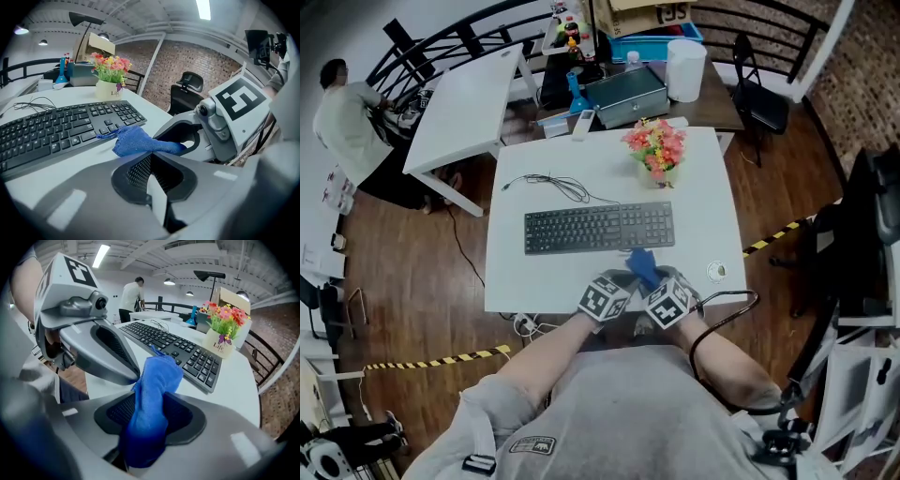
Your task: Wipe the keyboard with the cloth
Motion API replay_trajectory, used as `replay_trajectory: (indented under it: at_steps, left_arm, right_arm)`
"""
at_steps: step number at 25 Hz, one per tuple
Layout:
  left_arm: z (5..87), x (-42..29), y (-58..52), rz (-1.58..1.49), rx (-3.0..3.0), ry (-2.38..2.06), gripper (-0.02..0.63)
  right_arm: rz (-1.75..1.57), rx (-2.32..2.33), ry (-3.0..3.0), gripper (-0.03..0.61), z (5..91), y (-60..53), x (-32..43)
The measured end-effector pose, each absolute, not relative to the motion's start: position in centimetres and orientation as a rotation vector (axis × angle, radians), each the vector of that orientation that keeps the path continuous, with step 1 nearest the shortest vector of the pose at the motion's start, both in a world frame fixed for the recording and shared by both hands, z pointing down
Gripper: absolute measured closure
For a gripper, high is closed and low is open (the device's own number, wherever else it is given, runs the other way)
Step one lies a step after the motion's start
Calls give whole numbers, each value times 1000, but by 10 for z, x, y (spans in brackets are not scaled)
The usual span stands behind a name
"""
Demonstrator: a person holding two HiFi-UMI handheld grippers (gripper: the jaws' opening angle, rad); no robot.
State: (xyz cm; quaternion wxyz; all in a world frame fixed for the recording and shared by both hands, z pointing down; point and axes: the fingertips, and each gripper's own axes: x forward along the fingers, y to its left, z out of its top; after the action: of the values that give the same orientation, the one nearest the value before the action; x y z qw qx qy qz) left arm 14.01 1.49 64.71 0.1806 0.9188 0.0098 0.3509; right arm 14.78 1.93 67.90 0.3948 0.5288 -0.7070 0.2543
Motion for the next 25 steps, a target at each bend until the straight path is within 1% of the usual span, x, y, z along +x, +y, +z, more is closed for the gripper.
replay_trajectory:
  at_steps: [1, 2, 3, 8, 12, 25]
  left_arm:
    - [647, 141, 15, 985, 2596, 45, 621]
    - [646, 141, 14, 976, 2599, 61, 621]
    - [644, 139, 12, 965, 2602, 73, 621]
    - [624, 124, -23, 867, 2624, 61, 621]
    - [613, 94, -76, 806, 2628, -38, 621]
    - [602, -27, -229, 704, 2567, -391, 621]
  right_arm:
    - [641, 1344, -1778, 420, 678, 19, 148]
    - [635, 1347, -1766, 452, 677, 18, 147]
    - [631, 1352, -1759, 460, 675, 16, 145]
    - [599, 1383, -1755, 466, 655, -11, 135]
    - [537, 1387, -1785, 466, 637, -60, 114]
    - [353, 1214, -1888, 466, 617, -227, 1]
